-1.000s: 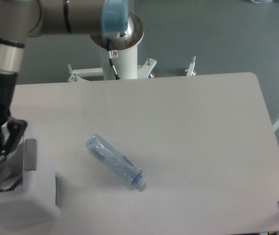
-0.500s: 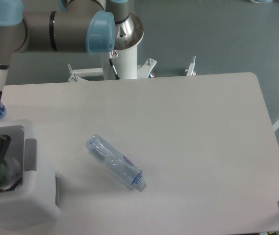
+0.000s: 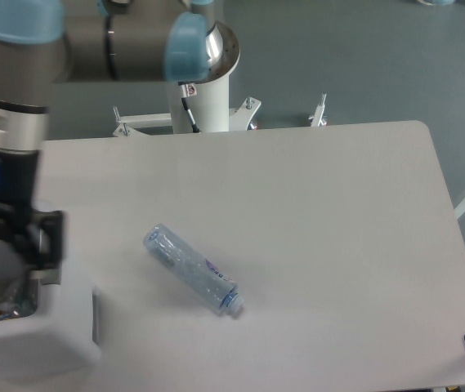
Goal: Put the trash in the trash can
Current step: 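Move the gripper to the cap end of the clear water bottle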
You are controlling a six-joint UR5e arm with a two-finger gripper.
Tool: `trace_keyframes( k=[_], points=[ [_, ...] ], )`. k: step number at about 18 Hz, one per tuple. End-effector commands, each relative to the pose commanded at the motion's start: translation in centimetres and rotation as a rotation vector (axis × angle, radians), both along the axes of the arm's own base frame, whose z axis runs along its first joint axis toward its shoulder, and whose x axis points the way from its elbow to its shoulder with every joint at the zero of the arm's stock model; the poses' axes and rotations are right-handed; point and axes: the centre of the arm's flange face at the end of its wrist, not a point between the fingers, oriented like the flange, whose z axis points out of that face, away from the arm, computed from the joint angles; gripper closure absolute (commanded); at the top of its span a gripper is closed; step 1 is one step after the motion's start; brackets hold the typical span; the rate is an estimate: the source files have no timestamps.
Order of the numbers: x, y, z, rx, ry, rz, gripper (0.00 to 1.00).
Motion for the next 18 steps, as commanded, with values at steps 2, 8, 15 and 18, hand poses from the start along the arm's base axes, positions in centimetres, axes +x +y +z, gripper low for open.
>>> trace_keyframes(
  k=[2,8,15,18],
  points=[
    [-4.5,-2.1,-2.5,-0.029,-0.056,0.117,0.00],
    [-11.2,-6.6,-13.3,-0.173,-0.218,0.304,0.00],
    [-15.0,-6.9,-21.9,-0.322,-0.238,0.397,0.00],
    [-15.3,-6.9,-24.1,-0.349,-0.263,0.424,0.00]
  ],
)
